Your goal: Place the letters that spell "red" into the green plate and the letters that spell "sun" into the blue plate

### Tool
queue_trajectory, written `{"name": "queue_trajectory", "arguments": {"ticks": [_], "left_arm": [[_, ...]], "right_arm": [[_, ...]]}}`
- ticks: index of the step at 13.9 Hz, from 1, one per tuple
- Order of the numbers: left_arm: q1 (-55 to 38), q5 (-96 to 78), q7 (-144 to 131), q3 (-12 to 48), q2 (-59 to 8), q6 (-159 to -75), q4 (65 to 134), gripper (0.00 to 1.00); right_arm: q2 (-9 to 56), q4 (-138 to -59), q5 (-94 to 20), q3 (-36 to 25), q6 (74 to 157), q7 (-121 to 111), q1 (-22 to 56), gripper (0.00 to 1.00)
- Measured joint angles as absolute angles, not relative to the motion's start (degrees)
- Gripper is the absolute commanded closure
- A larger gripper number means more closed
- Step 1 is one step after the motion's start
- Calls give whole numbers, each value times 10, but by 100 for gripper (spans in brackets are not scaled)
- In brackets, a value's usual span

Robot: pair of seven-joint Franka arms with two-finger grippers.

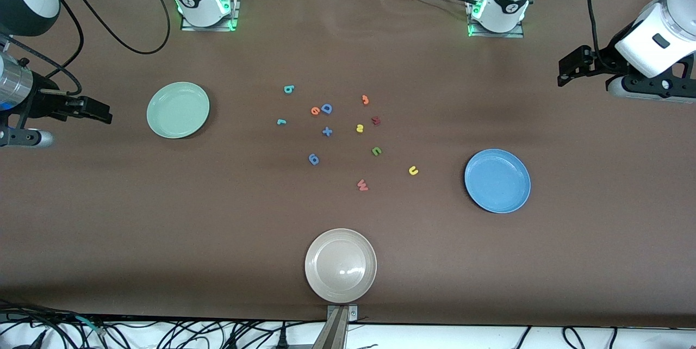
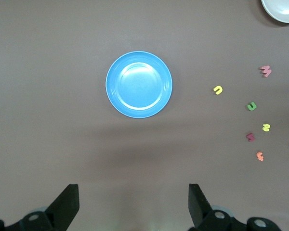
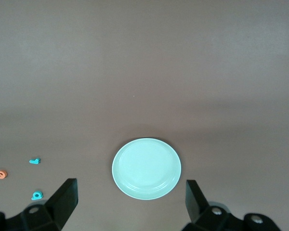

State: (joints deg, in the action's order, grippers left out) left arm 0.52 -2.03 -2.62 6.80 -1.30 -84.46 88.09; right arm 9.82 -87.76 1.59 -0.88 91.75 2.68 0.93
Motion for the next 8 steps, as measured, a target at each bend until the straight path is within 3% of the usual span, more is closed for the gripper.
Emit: {"name": "queue_trajectory", "arguments": {"ticks": [8], "left_arm": [[5, -20, -26, 68, -13, -845, 881, 0]], "right_arm": [[101, -878, 16, -9, 916, 27, 9, 0]]}}
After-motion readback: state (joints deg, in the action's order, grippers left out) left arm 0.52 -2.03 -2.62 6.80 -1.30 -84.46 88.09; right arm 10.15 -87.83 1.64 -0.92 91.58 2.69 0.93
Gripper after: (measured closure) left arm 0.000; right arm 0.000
